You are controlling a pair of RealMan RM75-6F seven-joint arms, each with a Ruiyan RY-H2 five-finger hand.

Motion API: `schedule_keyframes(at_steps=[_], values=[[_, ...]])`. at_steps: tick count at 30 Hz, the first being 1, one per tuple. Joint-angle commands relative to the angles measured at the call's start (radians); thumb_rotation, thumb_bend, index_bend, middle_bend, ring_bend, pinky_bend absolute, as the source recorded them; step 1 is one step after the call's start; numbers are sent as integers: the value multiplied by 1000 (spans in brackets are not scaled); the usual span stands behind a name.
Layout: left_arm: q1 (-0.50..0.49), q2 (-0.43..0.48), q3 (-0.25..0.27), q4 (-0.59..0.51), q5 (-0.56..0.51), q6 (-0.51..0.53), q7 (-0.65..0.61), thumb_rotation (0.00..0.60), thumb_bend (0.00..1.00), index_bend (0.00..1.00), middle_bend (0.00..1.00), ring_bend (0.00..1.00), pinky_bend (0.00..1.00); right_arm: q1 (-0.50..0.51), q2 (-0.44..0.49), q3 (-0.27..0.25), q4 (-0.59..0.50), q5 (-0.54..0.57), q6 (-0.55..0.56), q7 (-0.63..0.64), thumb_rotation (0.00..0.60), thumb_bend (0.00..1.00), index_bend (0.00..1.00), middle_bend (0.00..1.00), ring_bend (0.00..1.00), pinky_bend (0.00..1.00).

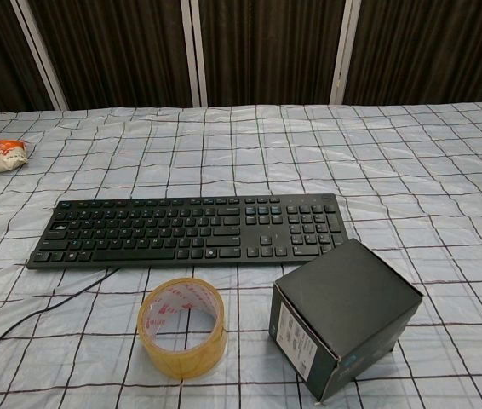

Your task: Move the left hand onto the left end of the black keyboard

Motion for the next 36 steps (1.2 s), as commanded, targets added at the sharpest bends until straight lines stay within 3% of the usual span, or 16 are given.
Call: schedule_keyframes(at_steps=[1,20,22,25,27,29,34,36], values=[[0,-1,0,0,-1,0,2,600,74,0,0,0,0,0,1,0,0,-1,0,2,600,76,26,0,0,0],[-6,10,5,-17,-5,-22,0,600,84,0,0,0,0,1,0,-2,-7,7,-10,1,600,76,25,0,0,0],[-13,18,2,-34,-11,-35,6,600,159,0,0,0,0,0,1,-4,-9,7,-11,4,600,76,25,0,0,0],[-24,28,-6,-57,-17,-49,20,600,457,0,23,23,55,0,2,-4,-10,6,-9,7,600,75,26,0,0,0],[-37,35,-14,-77,-26,-64,35,600,762,0,170,151,189,-1,3,-4,-10,6,-9,10,600,75,26,0,0,0],[-52,41,-20,-100,-38,-91,42,600,954,0,323,278,284,-1,4,-4,-12,7,-8,17,600,76,27,0,0,0],[-131,70,-48,-187,-142,-241,97,600,999,0,531,452,389,1,4,-2,-13,7,-9,27,600,75,28,0,0,0],[-166,73,-65,-204,-183,-291,134,600,942,0,582,490,406,1,4,-2,-13,8,-10,29,600,74,28,0,0,0]])
